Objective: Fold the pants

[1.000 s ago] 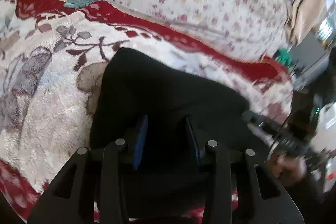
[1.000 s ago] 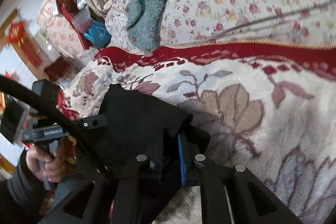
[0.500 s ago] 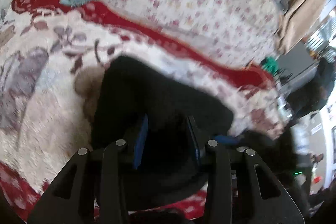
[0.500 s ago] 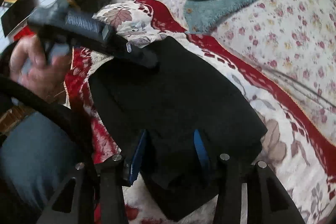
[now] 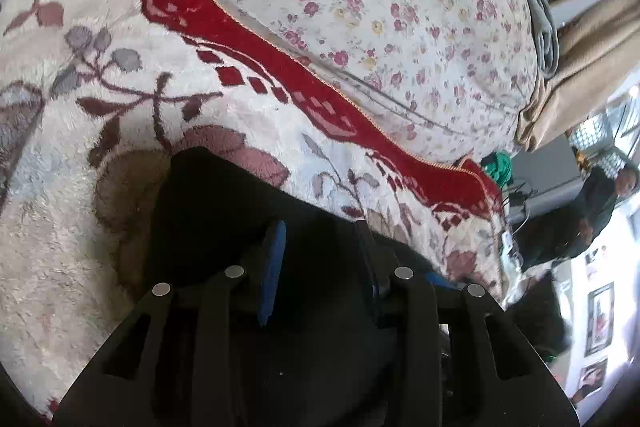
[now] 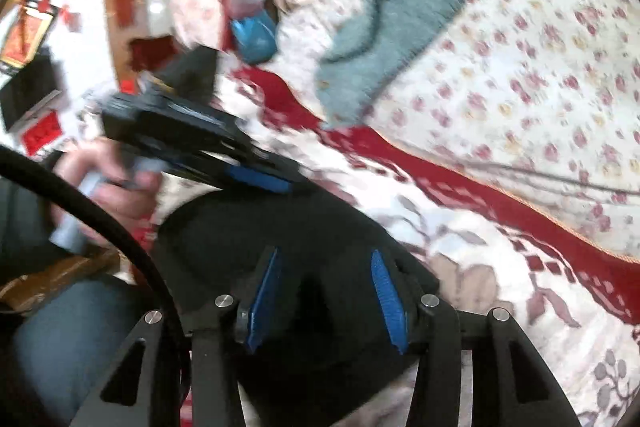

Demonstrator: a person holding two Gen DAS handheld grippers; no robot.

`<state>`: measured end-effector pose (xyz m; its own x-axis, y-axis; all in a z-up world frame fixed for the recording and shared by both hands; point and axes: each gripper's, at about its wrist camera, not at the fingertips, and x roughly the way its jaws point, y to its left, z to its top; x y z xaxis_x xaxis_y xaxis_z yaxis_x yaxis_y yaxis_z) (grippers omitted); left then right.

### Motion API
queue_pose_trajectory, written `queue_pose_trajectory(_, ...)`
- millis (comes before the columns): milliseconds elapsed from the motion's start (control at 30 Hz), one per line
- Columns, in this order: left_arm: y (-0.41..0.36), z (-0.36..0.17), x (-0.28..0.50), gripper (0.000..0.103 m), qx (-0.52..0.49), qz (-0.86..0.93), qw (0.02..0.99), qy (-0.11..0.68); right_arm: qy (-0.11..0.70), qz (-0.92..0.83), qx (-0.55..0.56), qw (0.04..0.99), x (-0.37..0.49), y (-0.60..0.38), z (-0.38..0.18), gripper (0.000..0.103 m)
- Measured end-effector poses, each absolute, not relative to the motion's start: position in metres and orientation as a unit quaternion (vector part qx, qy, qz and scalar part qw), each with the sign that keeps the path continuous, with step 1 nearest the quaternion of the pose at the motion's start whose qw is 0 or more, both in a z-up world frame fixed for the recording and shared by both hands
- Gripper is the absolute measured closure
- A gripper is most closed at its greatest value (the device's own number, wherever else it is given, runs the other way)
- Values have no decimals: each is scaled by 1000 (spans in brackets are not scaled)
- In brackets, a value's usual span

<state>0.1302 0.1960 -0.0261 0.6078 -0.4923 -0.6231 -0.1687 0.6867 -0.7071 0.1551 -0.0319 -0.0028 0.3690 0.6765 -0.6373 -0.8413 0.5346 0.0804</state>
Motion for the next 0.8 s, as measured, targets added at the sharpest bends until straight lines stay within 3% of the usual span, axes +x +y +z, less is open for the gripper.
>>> queue_pose_trajectory(167,203,-39,129,73,-405,-105,807,417,358,456,-130,804,170,-27,-26,56)
queue_pose_trajectory(267,198,-42,125,77,-384,-94,823,407,354,458,-122,806,170,-28,-27,56)
queue_pose_trajectory(567,196,-38,130,78,-373,-84,822,421,327,446,-139,821,153,-33,-29,55)
queue_pose_trajectory(633,199,-29,126,77,-389,-81,813,425,336,443,-131,821,150,-34,-23,49)
queue_pose_trajectory(700,203,-16,120,72,-398,-74,810,423,353,438,-97,821,148,-41,-12,49)
queue_pose_trajectory(767,207,4,110,54,-400,-80,820,400,350,437,-50,827,145,-54,0,49)
queue_pose_trajectory(800,209,15,103,52,-396,-86,830,383,348,428,-18,834,145,-64,5,47)
